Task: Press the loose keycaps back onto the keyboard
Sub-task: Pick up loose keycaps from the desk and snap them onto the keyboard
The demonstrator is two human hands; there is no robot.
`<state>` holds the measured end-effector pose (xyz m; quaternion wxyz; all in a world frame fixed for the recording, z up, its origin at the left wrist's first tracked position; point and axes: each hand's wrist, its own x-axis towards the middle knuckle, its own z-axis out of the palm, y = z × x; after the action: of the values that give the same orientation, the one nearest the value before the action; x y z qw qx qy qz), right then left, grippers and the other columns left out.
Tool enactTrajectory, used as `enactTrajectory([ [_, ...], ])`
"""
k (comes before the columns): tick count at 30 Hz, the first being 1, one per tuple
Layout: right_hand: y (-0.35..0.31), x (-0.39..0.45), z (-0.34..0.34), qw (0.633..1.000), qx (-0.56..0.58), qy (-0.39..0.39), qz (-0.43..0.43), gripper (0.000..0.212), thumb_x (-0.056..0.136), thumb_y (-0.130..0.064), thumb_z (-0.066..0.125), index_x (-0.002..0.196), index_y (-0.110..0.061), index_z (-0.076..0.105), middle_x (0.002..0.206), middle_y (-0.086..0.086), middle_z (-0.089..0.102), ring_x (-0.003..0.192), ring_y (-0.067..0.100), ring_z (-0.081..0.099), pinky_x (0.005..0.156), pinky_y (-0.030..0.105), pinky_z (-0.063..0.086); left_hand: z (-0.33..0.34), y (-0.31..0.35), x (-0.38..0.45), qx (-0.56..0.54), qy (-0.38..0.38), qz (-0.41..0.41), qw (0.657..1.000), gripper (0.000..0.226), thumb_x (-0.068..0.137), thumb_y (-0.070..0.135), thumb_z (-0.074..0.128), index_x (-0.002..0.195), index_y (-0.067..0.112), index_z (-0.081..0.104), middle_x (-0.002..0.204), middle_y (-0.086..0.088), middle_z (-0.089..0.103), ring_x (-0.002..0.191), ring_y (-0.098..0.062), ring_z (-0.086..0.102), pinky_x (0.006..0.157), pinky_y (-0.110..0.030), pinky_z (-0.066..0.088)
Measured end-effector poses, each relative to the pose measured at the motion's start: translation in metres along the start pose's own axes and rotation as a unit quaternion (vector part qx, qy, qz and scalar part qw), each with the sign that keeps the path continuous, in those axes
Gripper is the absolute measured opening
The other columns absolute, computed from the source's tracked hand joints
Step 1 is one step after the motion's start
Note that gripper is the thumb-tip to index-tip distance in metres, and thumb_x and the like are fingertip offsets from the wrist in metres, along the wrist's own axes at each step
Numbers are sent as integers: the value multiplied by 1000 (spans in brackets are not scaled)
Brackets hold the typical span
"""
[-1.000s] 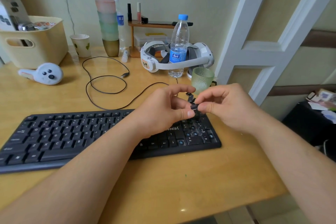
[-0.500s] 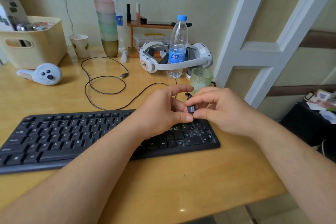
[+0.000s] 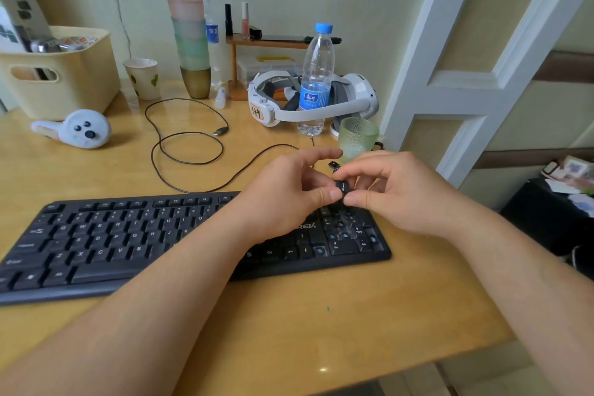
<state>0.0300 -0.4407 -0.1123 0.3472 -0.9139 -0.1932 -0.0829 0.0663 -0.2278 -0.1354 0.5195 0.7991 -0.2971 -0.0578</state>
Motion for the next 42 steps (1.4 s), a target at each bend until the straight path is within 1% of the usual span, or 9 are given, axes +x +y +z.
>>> enactTrajectory([
  [4, 3, -1, 0, 999, -51, 12, 3, 31, 89, -13, 78, 111, -34, 77, 91, -13, 72, 82, 8, 66, 74, 14, 49, -1, -1, 0, 0, 20, -1, 1000, 52, 97, 22, 73, 145, 32, 54, 92, 15, 78, 82, 3, 67, 81, -13, 50],
  [7, 3, -1, 0, 998, -67, 14, 8, 28, 90, -15, 78, 112, -33, 78, 91, -15, 72, 83, 5, 66, 74, 12, 47, 1, -2, 0, 9, 18, -3, 1000, 51, 97, 24, 73, 143, 34, 55, 92, 16, 78, 82, 2, 68, 82, -19, 51],
  [18, 7, 0, 0, 994, -103, -8, -19, 31, 89, -10, 76, 102, -38, 79, 94, -17, 72, 97, 6, 64, 92, 38, 52, 2, -3, 0, 63, -26, -18, 998, 54, 96, 27, 74, 142, 43, 51, 95, 23, 77, 85, 7, 67, 82, -18, 47],
  [24, 9, 3, 2, 992, -111, -19, -50, 30, 90, -8, 76, 108, -32, 81, 97, -18, 72, 99, 5, 64, 93, 32, 51, 3, -4, 0, 88, -13, -20, 996, 58, 94, 26, 77, 142, 46, 51, 92, 25, 76, 83, 10, 65, 77, -11, 43],
  [27, 10, 2, 3, 994, -102, -6, -27, 26, 87, -14, 80, 102, -35, 79, 89, -17, 70, 89, 7, 63, 84, 31, 51, 2, -3, 0, 90, 0, -16, 996, 57, 96, 26, 74, 144, 44, 50, 91, 24, 76, 78, 9, 64, 70, -7, 41],
  [31, 11, -3, 7, 995, -96, 27, -2, 18, 78, -29, 87, 90, -33, 75, 79, -16, 68, 73, 10, 64, 73, 38, 55, 3, -2, 0, 78, 13, -12, 997, 52, 99, 26, 69, 146, 40, 51, 92, 22, 76, 72, 8, 61, 74, -16, 44],
  [35, 8, -7, 12, 991, -115, 63, -17, 22, 74, -34, 90, 83, -28, 70, 69, -16, 62, 68, 10, 62, 67, 33, 54, 5, -1, 0, 53, 7, -11, 999, 46, 99, 26, 69, 142, 37, 56, 94, 20, 77, 85, 3, 68, 85, -23, 52],
  [38, 5, -6, 12, 990, -112, 82, -29, 26, 73, -30, 91, 92, -28, 72, 77, -15, 63, 67, 11, 61, 68, 35, 54, 4, 0, 0, 34, 9, -4, 999, 41, 99, 22, 70, 136, 36, 61, 95, 17, 78, 90, 1, 70, 88, -24, 54],
  [42, 0, 0, 8, 986, -139, 28, -83, 25, 82, -23, 85, 102, -36, 77, 84, -11, 67, 74, 13, 60, 71, 37, 53, 2, -2, 1, 55, 26, -14, 998, 50, 97, 23, 73, 142, 36, 57, 93, 19, 77, 90, 1, 70, 94, -27, 54],
])
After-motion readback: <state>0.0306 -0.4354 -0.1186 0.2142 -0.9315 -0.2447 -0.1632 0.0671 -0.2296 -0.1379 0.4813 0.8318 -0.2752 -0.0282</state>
